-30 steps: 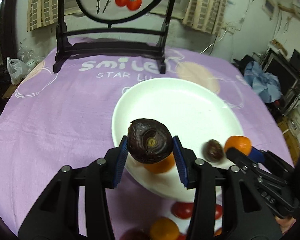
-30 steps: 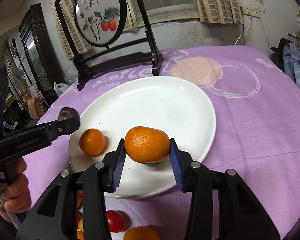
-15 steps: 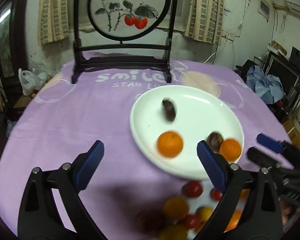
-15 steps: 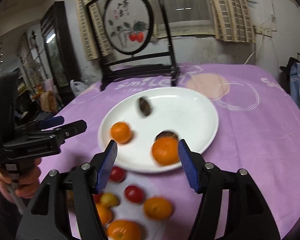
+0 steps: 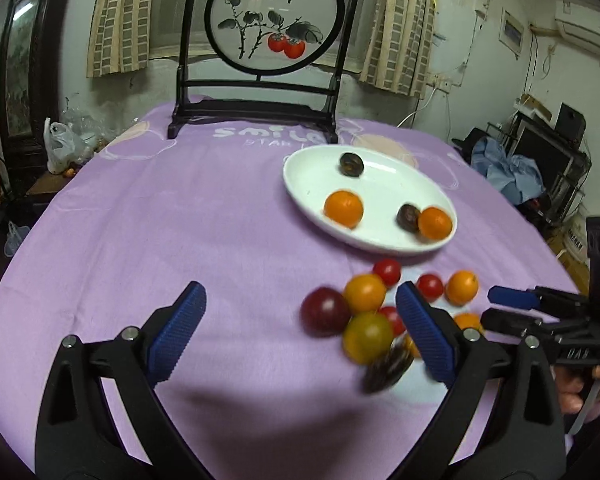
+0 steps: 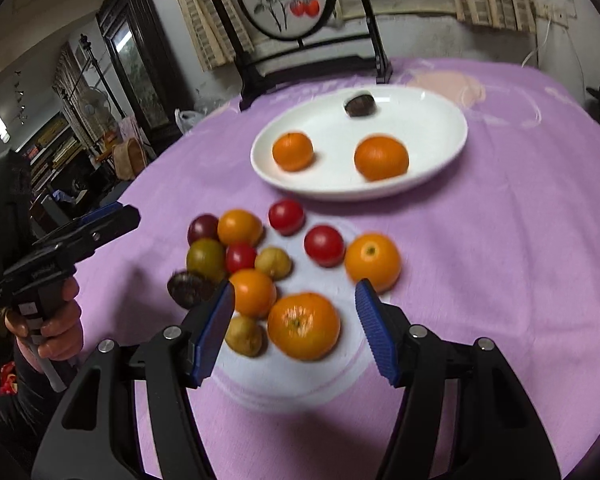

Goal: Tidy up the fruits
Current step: 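Move both tools back toward the remaining fruit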

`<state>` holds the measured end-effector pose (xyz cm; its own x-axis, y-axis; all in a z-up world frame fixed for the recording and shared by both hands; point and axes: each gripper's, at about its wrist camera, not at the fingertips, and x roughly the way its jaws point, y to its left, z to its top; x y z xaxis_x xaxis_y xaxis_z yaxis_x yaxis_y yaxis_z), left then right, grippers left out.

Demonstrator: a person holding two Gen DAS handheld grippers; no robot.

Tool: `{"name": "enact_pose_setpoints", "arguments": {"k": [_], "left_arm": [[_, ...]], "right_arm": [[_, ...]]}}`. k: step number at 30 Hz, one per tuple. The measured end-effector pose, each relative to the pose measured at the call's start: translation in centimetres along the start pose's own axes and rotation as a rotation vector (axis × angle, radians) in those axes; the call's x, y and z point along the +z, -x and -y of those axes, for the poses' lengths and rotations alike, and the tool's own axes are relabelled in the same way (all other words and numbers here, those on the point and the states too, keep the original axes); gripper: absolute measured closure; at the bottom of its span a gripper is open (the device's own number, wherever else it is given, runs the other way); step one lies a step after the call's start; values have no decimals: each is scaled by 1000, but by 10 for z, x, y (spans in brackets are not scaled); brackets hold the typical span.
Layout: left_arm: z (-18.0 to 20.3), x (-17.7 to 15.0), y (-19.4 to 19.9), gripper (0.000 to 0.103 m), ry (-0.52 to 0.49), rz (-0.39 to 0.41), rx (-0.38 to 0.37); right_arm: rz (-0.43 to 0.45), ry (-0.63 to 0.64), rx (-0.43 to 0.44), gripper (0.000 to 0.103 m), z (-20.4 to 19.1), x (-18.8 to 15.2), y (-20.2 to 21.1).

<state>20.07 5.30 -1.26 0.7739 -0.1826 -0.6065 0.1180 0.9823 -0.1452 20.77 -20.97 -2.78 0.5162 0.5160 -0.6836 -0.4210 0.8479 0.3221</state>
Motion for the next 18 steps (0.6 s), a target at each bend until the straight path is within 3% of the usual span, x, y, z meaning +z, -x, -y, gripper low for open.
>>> {"name": "enact_pose_setpoints", "arguments": {"k": [4, 18], "left_arm": [[4, -3, 3, 6, -16, 0, -34], [26, -16, 8, 5, -134, -4, -60]], "right_arm": [[-38, 23, -21, 51, -4, -5, -8], [-106, -12, 2, 56, 6, -10, -23]]}}
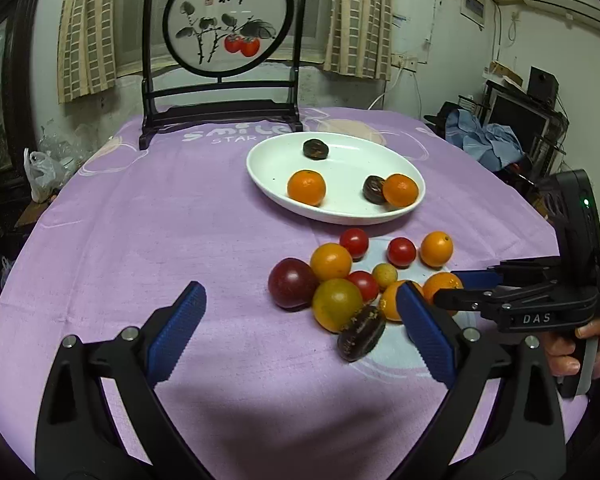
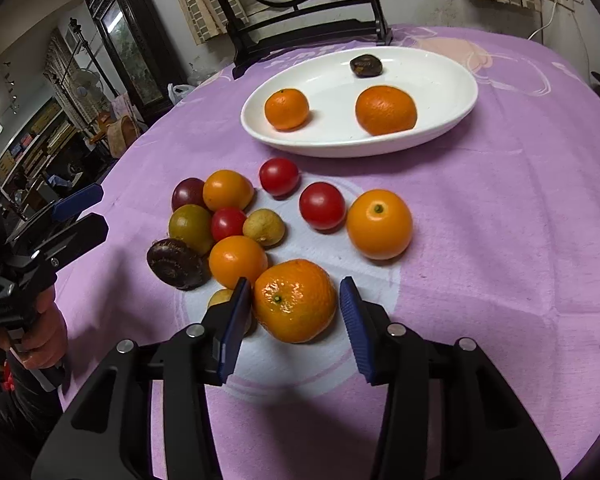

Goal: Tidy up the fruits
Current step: 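Move both tools back toward the remaining fruit, then grasp a mandarin with the right tool while the left tool grasps a dark brown fruit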

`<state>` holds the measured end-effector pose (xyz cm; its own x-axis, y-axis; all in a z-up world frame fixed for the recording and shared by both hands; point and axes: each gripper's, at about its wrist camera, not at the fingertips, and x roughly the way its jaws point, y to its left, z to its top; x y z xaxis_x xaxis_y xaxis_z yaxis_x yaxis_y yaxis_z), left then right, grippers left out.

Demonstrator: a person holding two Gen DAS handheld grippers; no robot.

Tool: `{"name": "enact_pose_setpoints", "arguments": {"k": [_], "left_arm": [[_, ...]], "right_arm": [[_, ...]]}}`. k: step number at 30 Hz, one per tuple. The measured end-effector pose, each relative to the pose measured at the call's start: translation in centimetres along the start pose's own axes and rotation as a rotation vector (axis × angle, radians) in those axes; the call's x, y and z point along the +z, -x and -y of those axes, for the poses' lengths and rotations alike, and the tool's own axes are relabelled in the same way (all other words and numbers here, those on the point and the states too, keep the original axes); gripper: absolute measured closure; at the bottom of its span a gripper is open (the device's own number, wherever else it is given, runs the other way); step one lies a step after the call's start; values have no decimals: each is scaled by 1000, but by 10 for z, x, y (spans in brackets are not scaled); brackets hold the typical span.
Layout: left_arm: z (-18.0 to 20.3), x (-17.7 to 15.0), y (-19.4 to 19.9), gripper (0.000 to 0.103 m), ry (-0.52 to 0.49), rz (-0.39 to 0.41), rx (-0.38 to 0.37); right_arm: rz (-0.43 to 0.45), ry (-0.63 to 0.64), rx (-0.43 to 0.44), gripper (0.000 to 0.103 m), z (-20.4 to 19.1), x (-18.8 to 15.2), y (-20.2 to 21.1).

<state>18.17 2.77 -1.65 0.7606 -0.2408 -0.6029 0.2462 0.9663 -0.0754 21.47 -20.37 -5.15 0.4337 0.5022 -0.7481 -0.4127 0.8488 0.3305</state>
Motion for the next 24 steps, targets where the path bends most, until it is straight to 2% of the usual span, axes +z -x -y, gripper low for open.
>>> {"name": "enact_pose_setpoints", "arguments": {"k": [2, 6, 11, 13, 17, 21, 24], "left_arm": [[1, -1, 0, 5, -9, -5, -4], [3, -3, 0, 5, -24, -16, -17], [12, -9, 0, 9, -76, -61, -125], [20, -13, -1, 15, -124, -72, -143], [34, -21, -12, 36, -188, -127, -128], [33, -23, -24, 55, -175, -186, -110], [28, -22, -31, 59, -150, -206, -97]], "right_arm": [[-23, 8, -13, 57, 0, -2, -5], [-9, 12, -21, 59, 1, -1, -3], [65, -24, -29, 59, 8, 5, 13], [80, -39, -31, 59, 11, 6, 18], [94, -38, -35, 59, 11, 6, 22], [103, -33, -32, 59, 8, 7, 25], [106, -34, -33, 59, 7, 6, 27]]}}
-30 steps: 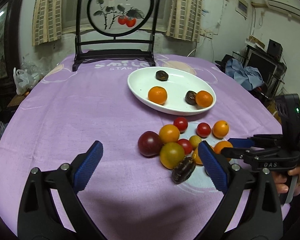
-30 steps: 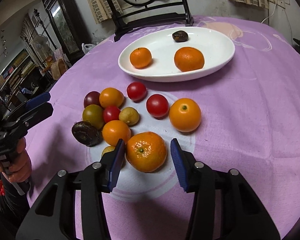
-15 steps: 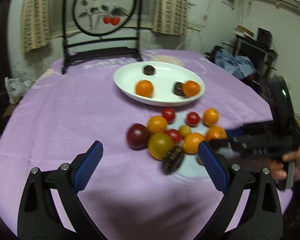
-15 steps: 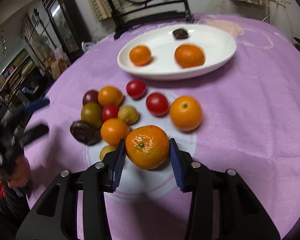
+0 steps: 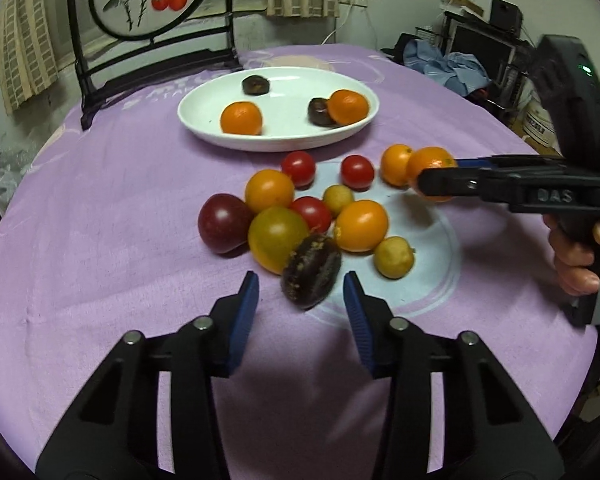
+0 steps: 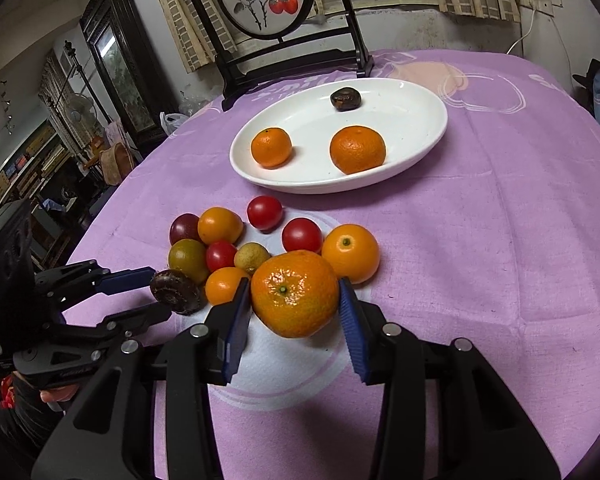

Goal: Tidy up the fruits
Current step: 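Grasp a mandarin with the right tool while the left tool grasps a dark brown fruit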

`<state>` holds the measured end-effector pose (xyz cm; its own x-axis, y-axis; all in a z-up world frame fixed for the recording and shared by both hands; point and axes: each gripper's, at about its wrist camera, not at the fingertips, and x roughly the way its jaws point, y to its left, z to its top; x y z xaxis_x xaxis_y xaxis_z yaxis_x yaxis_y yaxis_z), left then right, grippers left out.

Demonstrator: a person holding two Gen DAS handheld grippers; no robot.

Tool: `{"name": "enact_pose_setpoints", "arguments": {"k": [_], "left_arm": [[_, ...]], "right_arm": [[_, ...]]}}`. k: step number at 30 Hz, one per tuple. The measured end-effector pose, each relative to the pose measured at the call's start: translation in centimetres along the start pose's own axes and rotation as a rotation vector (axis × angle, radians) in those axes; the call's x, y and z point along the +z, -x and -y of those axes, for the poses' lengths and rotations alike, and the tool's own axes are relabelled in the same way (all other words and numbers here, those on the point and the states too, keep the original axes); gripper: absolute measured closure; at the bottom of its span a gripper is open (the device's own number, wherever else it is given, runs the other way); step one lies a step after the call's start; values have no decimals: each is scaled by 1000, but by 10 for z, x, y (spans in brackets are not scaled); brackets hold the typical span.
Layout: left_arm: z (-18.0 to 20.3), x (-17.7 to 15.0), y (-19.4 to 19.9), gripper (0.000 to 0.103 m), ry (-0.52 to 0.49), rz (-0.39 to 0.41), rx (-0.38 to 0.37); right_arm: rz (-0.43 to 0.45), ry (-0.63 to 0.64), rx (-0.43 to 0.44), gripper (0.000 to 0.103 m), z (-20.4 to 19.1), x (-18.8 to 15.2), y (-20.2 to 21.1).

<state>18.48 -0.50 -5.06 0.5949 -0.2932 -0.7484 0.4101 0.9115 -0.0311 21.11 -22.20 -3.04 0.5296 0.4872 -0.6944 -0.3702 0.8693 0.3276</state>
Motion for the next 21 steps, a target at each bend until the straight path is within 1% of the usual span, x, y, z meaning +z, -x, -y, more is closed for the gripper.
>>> {"name": "enact_pose_setpoints", "arguments": {"k": [3, 5, 7, 8, 10, 16, 18, 21], "left_arm": [[-3, 2, -7, 59, 20, -24, -7], [-5, 4, -9, 60, 28, -36, -25], [-5, 6, -12, 63, 37, -47, -46], [-5, 7, -14, 66, 40, -53, -47], [-4, 8, -17, 68, 42, -63, -52], [2, 8, -21, 70, 27, -67, -36], [3, 8, -21, 74, 26, -69, -41], [3, 8, -21, 75, 21, -65, -35]], "right_arm": [[-3, 7, 5, 59, -1, 0, 0], [-2, 12, 2, 59, -3, -1, 2], [4, 16, 1, 59, -4, -1, 3], [7, 18, 0, 59, -4, -1, 4], [14, 24, -4, 59, -5, -1, 5], [16, 28, -9, 59, -6, -1, 6], [16, 29, -10, 59, -6, -1, 6], [16, 29, -11, 59, -6, -1, 6]]}}
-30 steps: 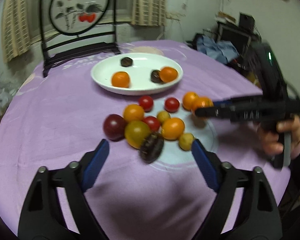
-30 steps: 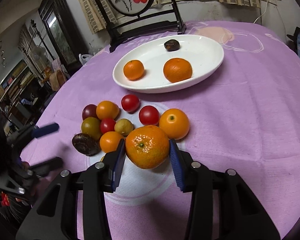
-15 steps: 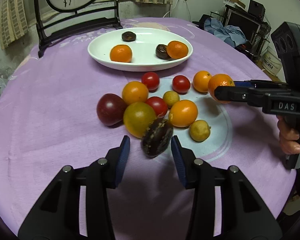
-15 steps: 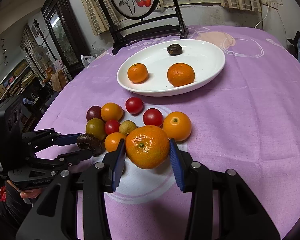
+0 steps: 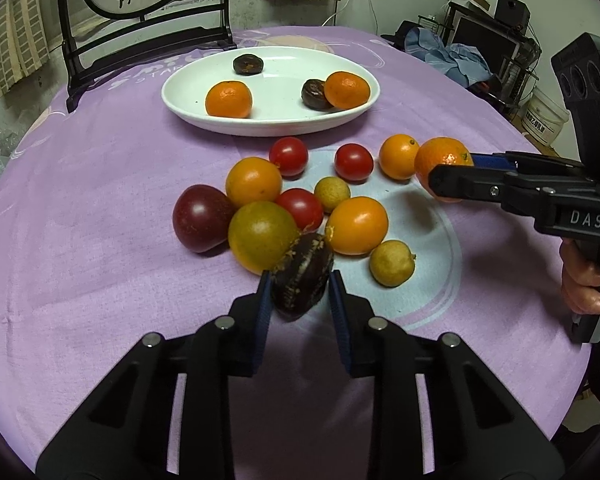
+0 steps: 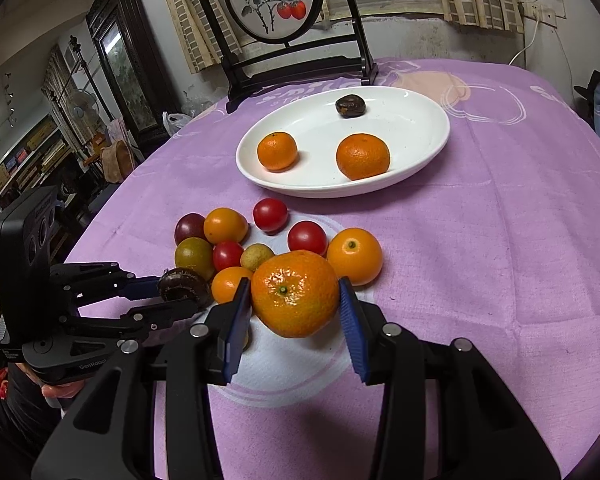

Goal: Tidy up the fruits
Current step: 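Grasp a mandarin with the right tool while the left tool grasps a dark brown fruit, then carry both fruits onto the white plate and open both tools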

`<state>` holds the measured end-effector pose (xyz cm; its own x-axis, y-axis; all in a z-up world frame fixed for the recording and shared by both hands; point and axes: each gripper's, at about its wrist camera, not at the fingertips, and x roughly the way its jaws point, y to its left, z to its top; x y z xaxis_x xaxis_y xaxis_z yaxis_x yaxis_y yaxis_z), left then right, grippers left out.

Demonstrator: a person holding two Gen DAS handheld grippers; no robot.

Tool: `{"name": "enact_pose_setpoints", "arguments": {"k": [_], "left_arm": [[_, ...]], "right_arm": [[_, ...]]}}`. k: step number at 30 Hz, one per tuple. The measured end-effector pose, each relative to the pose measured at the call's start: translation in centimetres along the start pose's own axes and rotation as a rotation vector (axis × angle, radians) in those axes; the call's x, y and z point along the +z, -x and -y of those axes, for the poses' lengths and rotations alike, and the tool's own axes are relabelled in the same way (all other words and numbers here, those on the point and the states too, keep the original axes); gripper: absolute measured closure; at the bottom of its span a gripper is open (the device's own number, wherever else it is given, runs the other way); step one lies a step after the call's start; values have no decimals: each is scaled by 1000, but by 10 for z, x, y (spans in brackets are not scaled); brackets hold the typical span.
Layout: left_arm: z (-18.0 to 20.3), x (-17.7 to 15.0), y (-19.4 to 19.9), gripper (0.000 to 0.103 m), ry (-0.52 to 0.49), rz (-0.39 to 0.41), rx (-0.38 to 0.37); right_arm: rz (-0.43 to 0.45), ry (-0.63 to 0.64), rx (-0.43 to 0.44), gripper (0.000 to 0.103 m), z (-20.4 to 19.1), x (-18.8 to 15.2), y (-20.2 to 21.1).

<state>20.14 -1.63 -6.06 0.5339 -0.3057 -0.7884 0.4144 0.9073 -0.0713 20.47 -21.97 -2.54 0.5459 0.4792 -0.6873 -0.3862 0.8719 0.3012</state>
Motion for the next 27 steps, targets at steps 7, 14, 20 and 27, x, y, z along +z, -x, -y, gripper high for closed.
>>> {"name": "enact_pose_setpoints", "arguments": {"k": [7, 14, 20, 27], "left_arm": [[0, -2, 11, 78, 3, 43, 5], [-12, 4, 27, 78, 72, 109, -41], [-29, 50, 32, 78, 170, 186, -76], [-48, 118, 10, 78, 224, 247, 26]], "right_arm": [[2, 1, 7, 59, 0, 0, 1], [50, 11, 28, 59, -2, 4, 4], [169, -2, 1, 59, -2, 34, 0], [210, -2, -40, 59, -1, 74, -33]]}}
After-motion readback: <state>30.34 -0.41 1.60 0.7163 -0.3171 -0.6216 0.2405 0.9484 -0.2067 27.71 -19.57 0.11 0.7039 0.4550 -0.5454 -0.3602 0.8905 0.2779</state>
